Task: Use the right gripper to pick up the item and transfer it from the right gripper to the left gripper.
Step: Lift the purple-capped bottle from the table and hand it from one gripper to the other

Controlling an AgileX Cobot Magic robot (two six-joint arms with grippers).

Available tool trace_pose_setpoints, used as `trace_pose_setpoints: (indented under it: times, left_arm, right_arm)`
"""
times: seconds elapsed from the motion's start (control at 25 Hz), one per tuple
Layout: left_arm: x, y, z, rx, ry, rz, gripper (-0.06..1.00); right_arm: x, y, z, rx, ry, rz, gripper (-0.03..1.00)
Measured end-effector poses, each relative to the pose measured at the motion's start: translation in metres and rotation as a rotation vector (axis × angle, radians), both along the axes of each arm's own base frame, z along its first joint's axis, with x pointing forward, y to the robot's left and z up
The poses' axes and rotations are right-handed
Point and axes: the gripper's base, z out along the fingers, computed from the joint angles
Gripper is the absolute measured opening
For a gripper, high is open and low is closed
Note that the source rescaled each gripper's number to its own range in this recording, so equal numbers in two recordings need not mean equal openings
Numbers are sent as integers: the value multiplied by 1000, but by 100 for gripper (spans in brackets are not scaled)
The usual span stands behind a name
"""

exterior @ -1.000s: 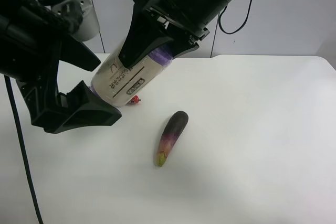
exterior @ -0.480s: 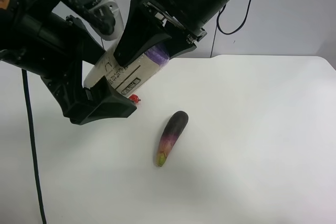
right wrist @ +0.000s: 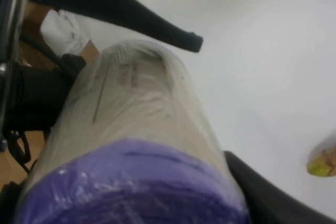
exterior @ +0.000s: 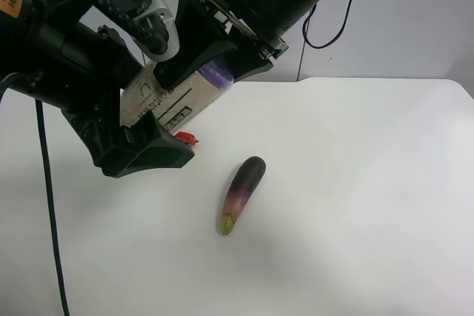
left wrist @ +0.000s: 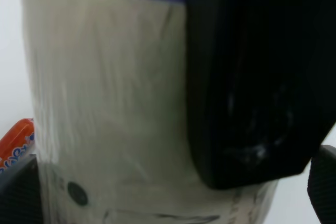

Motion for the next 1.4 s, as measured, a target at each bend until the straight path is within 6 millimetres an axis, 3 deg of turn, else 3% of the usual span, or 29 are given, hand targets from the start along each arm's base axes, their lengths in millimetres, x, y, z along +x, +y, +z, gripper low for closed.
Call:
trace_pose_setpoints:
  times: [0.08, 0.2, 0.28, 0.36, 0.4, 0.76, 0.8, 0.88, 0.92, 1.0, 1.12, 1.4]
  left_arm:
    - [0, 0, 0, 0, 0, 0, 94]
    - [0, 0, 0, 0, 0, 0, 68]
    - [0, 0, 0, 1, -1, 0, 40]
    - [0, 0, 0, 7, -1, -3, 3]
    - [0, 0, 0, 9, 0, -5, 0]
    - [-1, 1, 0, 24, 0, -22, 0]
    - [-1, 1, 0, 25, 0, -23, 0]
    - [-2, 1, -1, 37, 14, -28, 0]
    - [-2, 1, -2, 42, 20, -29, 0]
    - [-2, 1, -3, 45, 24, -30, 0]
    - [-2, 1, -3, 47, 25, -32, 0]
    - [-2, 1, -3, 49, 24, -34, 0]
  right_arm:
    - [0, 0, 0, 4, 2, 0, 0]
    - [0, 0, 0, 6, 4, -1, 0]
    - [-1, 0, 0, 6, 8, 3, 0]
    - [-2, 0, 0, 3, 14, 11, 0]
    - [-2, 0, 0, 3, 14, 11, 0]
    - [-4, 0, 0, 7, -9, 62, 0]
    - [-4, 0, 0, 6, -13, 71, 8]
    - [-5, 0, 1, 11, -16, 88, 59]
    - [-6, 0, 1, 14, -15, 91, 74]
    - [-6, -1, 1, 10, -24, 97, 90]
    - [-5, -1, 1, 7, -33, 103, 97]
    - [-5, -1, 0, 7, -46, 114, 98]
